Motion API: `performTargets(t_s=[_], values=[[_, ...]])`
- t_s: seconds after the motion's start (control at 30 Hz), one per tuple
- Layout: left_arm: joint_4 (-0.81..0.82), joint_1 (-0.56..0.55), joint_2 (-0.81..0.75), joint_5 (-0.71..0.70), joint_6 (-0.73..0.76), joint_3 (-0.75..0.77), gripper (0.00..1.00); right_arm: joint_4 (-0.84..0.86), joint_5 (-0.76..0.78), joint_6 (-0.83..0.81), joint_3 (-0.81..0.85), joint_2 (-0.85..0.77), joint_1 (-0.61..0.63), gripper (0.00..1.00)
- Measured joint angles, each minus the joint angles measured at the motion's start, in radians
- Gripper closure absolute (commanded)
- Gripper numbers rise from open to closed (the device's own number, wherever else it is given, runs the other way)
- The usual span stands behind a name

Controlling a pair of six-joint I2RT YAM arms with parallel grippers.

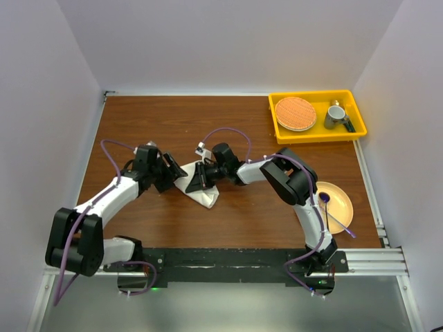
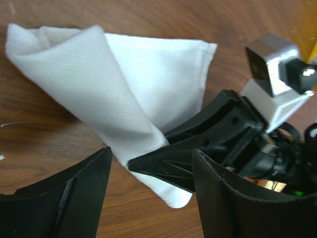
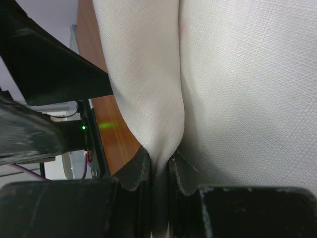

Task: Fold the napkin, place the utensils inside, and roll it up
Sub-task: Roll the napkin with the utensil

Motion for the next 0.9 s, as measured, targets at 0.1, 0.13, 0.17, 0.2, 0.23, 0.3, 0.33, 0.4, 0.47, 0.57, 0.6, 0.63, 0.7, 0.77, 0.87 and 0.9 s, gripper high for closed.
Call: performTargets(t_s=[0.1, 0.13, 0.17, 0.2, 0.23, 0.3, 0.33, 0.4, 0.47, 0.57, 0.6, 0.63, 0.7, 0.77, 0.87, 0.9], values=[[-0.068, 0.0, 0.037, -0.027, -0.015, 0.015, 0.23, -0.023, -0.002, -0.002, 0.011, 0.0, 0.0, 1.0], [-0.095, 0.0, 0.044, -0.043, -0.02, 0.024, 0.22, -0.033, -0.002, -0.004, 0.017, 0.001, 0.0, 1.0], [-0.126, 0.0, 0.049, -0.061, -0.026, 0.036, 0.22, -0.042, -0.002, -0.006, 0.021, 0.002, 0.0, 1.0], [-0.147, 0.0, 0.053, -0.078, -0.031, 0.048, 0.22, -0.051, -0.004, -0.006, 0.027, 0.003, -0.001, 1.0], [-0.165, 0.0, 0.057, -0.095, -0.037, 0.063, 0.22, -0.058, -0.007, -0.007, 0.031, 0.005, -0.001, 1.0], [-0.182, 0.0, 0.072, -0.111, -0.045, 0.085, 0.22, -0.066, -0.009, -0.008, 0.036, 0.006, -0.002, 1.0], [-0.187, 0.0, 0.086, -0.115, -0.05, 0.098, 0.22, -0.068, -0.009, -0.009, 0.037, 0.006, -0.002, 1.0], [-0.187, 0.0, 0.136, -0.12, -0.057, 0.128, 0.22, -0.075, -0.01, -0.011, 0.04, 0.006, -0.002, 1.0], [-0.185, 0.0, 0.18, -0.121, -0.061, 0.145, 0.24, -0.081, -0.01, -0.015, 0.043, 0.006, -0.002, 1.0], [-0.183, 0.0, 0.238, -0.133, -0.064, 0.153, 0.3, -0.095, -0.01, -0.022, 0.049, 0.006, -0.002, 1.0], [-0.183, 0.0, 0.252, -0.14, -0.066, 0.154, 0.33, -0.1, -0.011, -0.025, 0.052, 0.006, -0.002, 1.0], [-0.18, 0.0, 0.259, -0.146, -0.07, 0.163, 0.39, -0.105, -0.012, -0.029, 0.054, 0.006, -0.002, 1.0], [-0.165, 0.0, 0.279, -0.159, -0.071, 0.172, 0.61, -0.114, -0.014, -0.034, 0.058, 0.006, -0.002, 0.99], [-0.149, 0.0, 0.3, -0.16, -0.071, 0.183, 0.79, -0.138, -0.014, -0.053, 0.07, 0.006, -0.002, 0.95], [-0.156, 0.001, 0.331, -0.157, -0.049, 0.203, 1.0, -0.212, -0.008, -0.101, 0.108, 0.006, -0.001, 0.9], [-0.156, 0.001, 0.334, -0.157, -0.047, 0.207, 1.0, -0.243, -0.004, -0.119, 0.123, 0.006, -0.001, 0.86]])
